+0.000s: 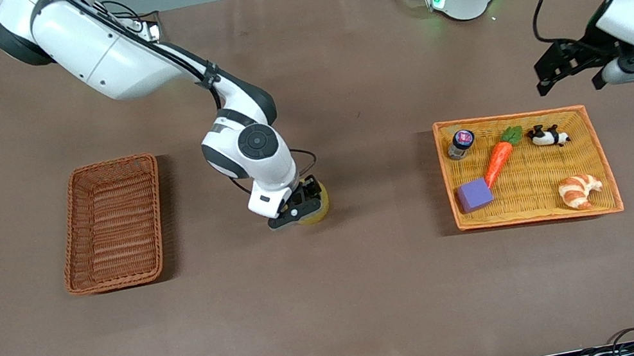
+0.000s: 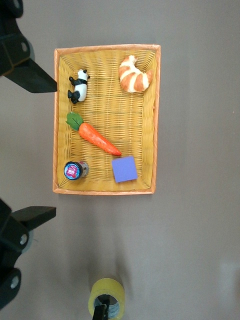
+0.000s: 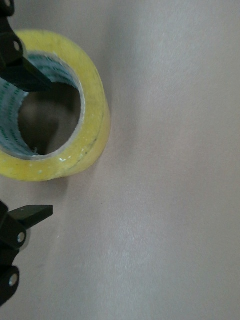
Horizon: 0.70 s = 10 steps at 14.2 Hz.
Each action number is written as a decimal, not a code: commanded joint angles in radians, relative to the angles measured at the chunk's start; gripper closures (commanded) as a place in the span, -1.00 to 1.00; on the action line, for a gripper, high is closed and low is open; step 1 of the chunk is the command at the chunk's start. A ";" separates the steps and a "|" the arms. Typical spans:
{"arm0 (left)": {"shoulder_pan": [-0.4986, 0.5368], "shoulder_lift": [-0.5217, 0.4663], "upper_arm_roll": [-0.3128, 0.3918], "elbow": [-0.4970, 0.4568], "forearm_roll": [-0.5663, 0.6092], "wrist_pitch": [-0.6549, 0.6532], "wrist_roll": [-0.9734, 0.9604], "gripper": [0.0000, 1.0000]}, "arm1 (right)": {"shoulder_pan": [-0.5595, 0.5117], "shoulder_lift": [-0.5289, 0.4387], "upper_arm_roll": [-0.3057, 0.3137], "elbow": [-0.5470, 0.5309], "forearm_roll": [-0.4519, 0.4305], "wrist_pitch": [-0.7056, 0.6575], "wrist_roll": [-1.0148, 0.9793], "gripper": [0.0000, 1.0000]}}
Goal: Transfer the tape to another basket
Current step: 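Grasp the tape roll with the right gripper while the left gripper withdraws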
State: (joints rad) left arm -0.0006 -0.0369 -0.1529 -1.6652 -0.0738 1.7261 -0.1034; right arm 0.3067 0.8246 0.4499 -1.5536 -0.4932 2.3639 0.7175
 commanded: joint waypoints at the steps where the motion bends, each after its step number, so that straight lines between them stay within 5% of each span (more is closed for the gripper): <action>1: -0.022 -0.049 0.039 -0.011 -0.017 -0.048 0.019 -1.00 | -0.002 0.011 0.009 0.006 -0.044 0.003 0.034 -1.00; 3: -0.028 -0.087 0.072 -0.028 -0.017 -0.065 0.018 -1.00 | -0.002 0.011 0.009 -0.003 -0.056 0.002 0.034 -0.93; 6: -0.033 -0.119 0.084 -0.036 -0.014 -0.157 0.016 -1.00 | 0.003 0.011 0.009 -0.022 -0.061 -0.008 0.031 -0.57; 10: -0.047 -0.132 0.114 -0.102 -0.014 -0.151 0.019 -1.00 | 0.003 0.011 0.009 -0.023 -0.071 -0.006 0.033 0.48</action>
State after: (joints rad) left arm -0.0275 -0.1522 -0.0742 -1.7072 -0.0745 1.5615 -0.0963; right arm 0.3130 0.8413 0.4499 -1.5668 -0.5346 2.3578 0.7223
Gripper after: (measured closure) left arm 0.000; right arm 0.524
